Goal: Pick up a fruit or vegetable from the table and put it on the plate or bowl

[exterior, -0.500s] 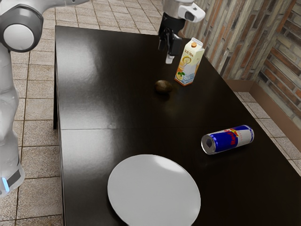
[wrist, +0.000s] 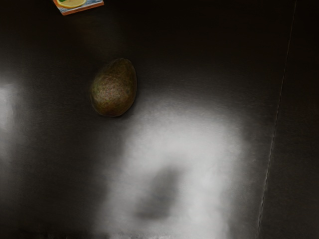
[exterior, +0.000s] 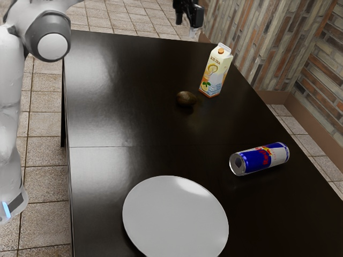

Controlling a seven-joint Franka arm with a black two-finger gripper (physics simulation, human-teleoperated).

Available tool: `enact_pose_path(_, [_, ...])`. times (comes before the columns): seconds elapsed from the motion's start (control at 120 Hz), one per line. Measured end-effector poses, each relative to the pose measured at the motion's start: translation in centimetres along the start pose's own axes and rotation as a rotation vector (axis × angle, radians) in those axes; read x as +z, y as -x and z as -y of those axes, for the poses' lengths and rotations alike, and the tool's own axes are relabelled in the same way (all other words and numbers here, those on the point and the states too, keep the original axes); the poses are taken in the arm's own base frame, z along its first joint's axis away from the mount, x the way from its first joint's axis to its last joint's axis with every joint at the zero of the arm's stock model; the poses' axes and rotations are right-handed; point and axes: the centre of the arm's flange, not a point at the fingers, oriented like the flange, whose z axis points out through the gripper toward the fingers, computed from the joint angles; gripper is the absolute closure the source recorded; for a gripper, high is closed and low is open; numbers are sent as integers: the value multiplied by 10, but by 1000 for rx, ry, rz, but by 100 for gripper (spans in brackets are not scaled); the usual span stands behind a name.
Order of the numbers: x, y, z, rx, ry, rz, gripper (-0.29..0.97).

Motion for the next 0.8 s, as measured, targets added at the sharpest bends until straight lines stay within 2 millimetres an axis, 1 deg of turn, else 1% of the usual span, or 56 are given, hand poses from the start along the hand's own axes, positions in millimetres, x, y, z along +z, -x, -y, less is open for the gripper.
enact_pose_path(0.025, [11, -5, 24, -44, -5, 12, 0])
enact_pose_path(0.058, [22, -12, 39, -71, -8, 22, 0])
enact_pose_path(0.092, [31, -17, 44, -79, -10, 28, 0])
enact_pose_path(0.175, [50, -26, 47, -85, -4, 44, 0])
enact_pose_path(0.25, [82, -45, 42, -80, 1, 60, 0])
enact_pose_path(0.342, [128, -68, 36, -71, -4, 87, 0])
enact_pose_path(0.475, [171, -82, 25, -54, -8, 115, 0])
enact_pose_path(0.55, [192, -89, 19, -45, -12, 123, 0])
enact_pose_path(0.617, [209, -96, 9, -28, -9, 125, 0])
enact_pose_path(0.7, [223, -102, -2, -11, -4, 124, 0])
enact_pose_path(0.8, [234, -107, -5, -5, -4, 123, 0])
